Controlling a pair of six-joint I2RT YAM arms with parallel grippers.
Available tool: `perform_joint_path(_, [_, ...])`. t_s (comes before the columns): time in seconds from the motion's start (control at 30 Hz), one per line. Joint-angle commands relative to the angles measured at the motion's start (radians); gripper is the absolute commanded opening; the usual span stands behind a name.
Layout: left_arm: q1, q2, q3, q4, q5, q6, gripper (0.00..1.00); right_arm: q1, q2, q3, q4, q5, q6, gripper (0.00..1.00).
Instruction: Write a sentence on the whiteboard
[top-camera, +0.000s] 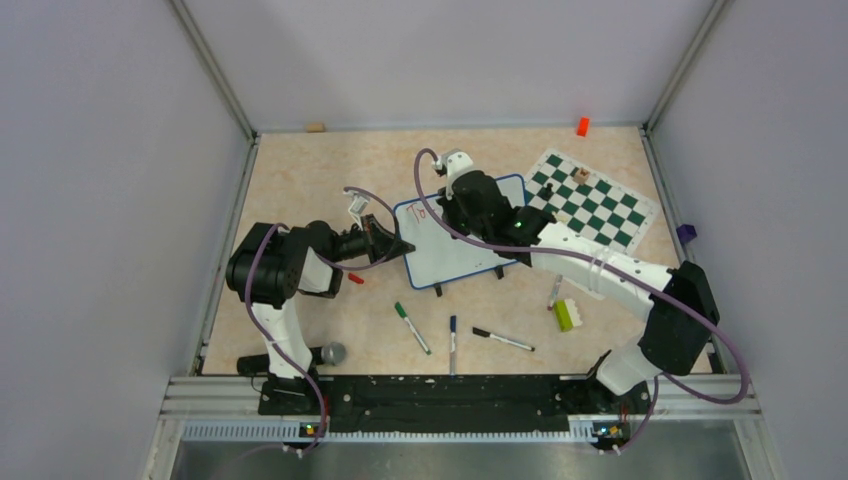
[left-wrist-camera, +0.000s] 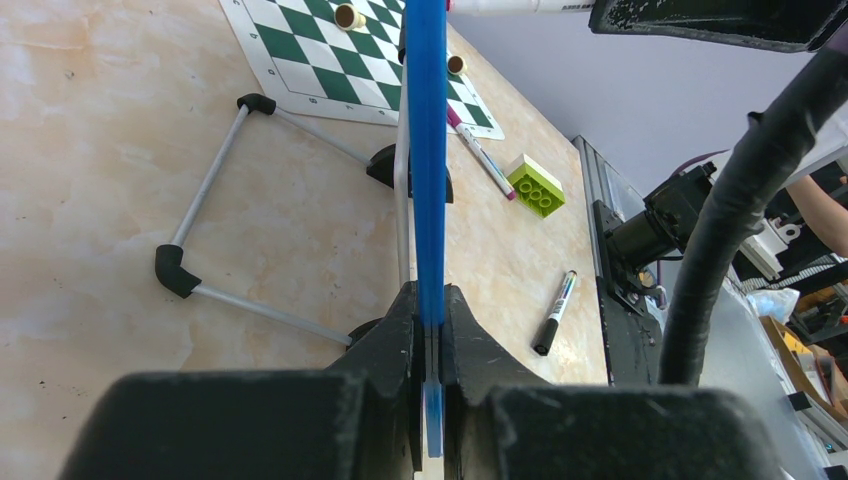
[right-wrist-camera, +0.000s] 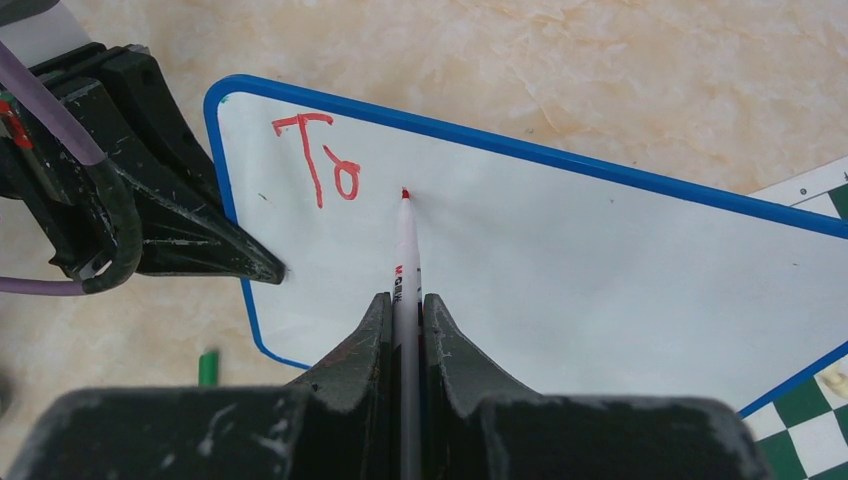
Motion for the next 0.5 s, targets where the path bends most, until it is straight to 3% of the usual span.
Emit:
perform_joint_path(0.0, [-0.009,-0.007,-0.002,0.089,0.071,0.056,0.0,-0.008,0.004,0.04,0.002,0.015,0.006,0.0])
perform_joint_path(0.47, [-0.009,-0.006,-0.002,0.088,0.07,0.055,0.0,-0.015,0.029,0.052,0.001,0.022,0.01,0.0])
